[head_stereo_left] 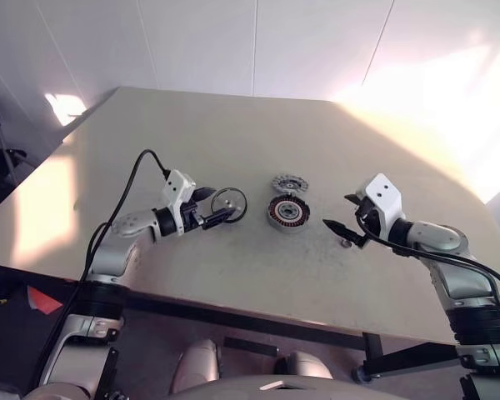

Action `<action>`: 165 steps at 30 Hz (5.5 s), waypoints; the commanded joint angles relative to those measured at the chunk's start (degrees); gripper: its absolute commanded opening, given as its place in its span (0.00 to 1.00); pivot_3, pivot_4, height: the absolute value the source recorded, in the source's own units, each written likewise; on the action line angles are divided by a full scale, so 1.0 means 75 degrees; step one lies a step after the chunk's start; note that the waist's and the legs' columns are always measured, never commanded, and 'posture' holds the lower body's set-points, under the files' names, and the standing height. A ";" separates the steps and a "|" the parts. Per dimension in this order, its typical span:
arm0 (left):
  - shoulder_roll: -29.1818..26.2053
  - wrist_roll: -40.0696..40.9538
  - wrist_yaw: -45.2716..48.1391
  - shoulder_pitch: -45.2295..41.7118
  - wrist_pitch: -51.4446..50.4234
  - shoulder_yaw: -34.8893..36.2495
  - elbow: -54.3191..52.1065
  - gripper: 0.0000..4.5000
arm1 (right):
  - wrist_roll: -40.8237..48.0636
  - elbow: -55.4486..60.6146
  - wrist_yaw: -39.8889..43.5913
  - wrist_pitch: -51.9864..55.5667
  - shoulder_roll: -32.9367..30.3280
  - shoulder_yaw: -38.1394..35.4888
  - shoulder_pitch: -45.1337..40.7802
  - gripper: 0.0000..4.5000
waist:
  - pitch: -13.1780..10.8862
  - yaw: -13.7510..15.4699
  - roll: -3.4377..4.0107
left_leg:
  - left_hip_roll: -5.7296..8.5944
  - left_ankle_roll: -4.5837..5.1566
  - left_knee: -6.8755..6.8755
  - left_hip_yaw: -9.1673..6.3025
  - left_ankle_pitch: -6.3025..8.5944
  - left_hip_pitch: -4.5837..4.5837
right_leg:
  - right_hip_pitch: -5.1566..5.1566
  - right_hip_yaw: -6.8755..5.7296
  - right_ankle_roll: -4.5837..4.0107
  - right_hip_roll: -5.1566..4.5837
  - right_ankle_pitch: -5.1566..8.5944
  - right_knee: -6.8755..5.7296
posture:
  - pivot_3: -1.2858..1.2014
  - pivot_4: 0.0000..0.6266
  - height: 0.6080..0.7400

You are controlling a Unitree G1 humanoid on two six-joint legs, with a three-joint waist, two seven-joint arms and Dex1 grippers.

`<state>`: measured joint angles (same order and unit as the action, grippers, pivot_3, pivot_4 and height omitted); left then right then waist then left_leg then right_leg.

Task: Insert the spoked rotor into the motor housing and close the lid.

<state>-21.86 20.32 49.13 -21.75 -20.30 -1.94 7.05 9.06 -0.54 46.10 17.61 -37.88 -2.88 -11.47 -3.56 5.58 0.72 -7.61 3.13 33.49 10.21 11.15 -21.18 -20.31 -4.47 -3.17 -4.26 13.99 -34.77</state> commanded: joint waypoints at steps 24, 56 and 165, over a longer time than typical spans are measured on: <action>0.0192 -0.0367 -0.0116 -0.0321 0.0269 -0.0154 0.0171 0.97 | 0.0402 0.0342 0.0074 0.0499 -0.0423 -0.0457 0.1341 0.99 | -0.0001 0.0015 -0.0001 | -0.0001 0.0003 0.0000 0.0000 0.0002 0.0001 | 0.0004 -0.0001 0.0003 0.0000 0.0002 0.0009 | 0.52 0.00 1.00; 0.0305 -0.0661 -0.0359 -0.0241 0.0400 -0.0232 0.0175 0.97 | 0.0163 0.1419 -0.0668 0.1323 0.0912 0.0945 -0.0791 0.12 | 0.0000 0.0007 0.0001 | -0.0012 0.0005 0.0010 0.0001 0.0005 -0.0012 | -0.0008 -0.0011 -0.0007 0.0002 0.0002 0.0001 | 0.52 0.00 1.00; 0.0070 -0.1072 -0.0694 0.0034 0.0897 -0.0177 0.0391 0.97 | -0.0886 -0.0882 -0.1655 0.1301 0.2045 0.1676 -0.1502 0.01 | -0.0001 -0.0017 -0.0001 | -0.0011 -0.0003 0.0008 0.0002 0.0002 -0.0015 | -0.0015 -0.0010 -0.0007 0.0001 0.0002 -0.0004 | 0.52 0.00 1.00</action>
<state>-20.82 12.29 44.15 -20.38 -14.73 -4.13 10.77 3.90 -5.69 34.45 27.87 -22.73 8.66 -22.69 -3.57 5.45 0.71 -7.69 3.10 33.54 10.22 11.16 -21.25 -20.38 -4.54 -3.22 -4.25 14.00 -34.81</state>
